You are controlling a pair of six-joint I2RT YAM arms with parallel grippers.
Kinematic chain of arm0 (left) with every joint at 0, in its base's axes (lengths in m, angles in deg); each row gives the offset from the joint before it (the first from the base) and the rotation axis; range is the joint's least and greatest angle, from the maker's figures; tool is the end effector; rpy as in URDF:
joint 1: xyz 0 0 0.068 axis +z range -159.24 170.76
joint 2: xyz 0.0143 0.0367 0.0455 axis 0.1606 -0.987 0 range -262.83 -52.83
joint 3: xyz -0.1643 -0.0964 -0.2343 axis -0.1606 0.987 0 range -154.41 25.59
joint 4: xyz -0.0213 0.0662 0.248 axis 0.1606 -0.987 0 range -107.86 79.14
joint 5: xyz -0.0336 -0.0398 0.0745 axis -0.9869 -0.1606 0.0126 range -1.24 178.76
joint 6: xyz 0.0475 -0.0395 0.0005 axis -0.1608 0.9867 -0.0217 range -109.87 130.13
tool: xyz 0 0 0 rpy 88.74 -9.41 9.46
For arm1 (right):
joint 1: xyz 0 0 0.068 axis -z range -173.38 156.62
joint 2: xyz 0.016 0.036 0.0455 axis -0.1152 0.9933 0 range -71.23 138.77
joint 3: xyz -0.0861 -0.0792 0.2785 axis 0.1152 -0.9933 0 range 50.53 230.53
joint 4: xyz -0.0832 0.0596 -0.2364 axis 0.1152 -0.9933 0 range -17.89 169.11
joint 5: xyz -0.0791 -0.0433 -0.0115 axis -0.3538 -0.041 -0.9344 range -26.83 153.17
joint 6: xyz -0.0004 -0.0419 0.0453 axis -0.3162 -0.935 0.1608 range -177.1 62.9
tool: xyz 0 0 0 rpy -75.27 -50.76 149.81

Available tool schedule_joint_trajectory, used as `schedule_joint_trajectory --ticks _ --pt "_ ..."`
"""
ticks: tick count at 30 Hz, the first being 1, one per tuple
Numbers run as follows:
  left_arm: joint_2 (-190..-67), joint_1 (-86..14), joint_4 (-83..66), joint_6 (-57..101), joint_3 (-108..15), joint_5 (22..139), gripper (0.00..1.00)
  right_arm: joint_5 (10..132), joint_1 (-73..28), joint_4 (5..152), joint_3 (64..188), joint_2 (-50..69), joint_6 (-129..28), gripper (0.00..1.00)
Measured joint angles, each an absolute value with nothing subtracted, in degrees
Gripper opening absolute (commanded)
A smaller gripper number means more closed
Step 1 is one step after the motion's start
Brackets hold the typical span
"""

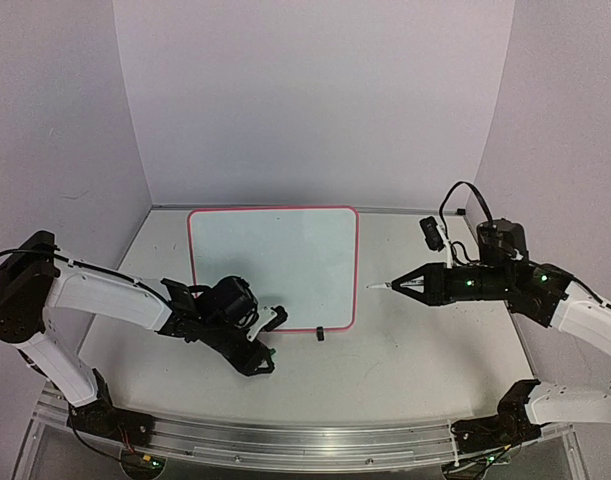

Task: Write a sentence on the whiteboard
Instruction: Place the pen cap at the center of the board.

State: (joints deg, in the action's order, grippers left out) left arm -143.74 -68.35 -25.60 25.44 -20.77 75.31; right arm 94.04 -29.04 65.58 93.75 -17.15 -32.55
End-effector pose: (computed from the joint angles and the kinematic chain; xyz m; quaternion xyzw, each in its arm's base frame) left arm 0.1444 -0.2624 0.1786 0.3860 0.8770 -0.2489 0.1412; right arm 0.1479 0.1356 0.3182 -0.2220 0.7924 0.4554 0.3397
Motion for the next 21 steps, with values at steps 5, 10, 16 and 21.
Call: schedule_joint_trajectory --ticks 5,10,16,21 --pt "-143.7 -68.4 -24.8 26.7 -20.5 76.1 0.6 94.0 -29.0 65.8 93.5 -17.2 -32.5 0.0" --pt "-143.7 -68.4 -24.7 27.2 -20.3 76.6 0.7 93.9 -29.0 65.8 93.5 -17.9 -32.4 0.0" --pt "-143.0 -68.4 -24.8 27.7 -19.9 77.0 0.94 93.8 -29.0 65.8 93.4 -18.4 -32.3 0.0" --pt "-141.6 -68.4 -24.9 28.2 -19.7 77.0 0.99 93.8 -29.0 65.9 92.7 -18.4 -32.3 0.0"
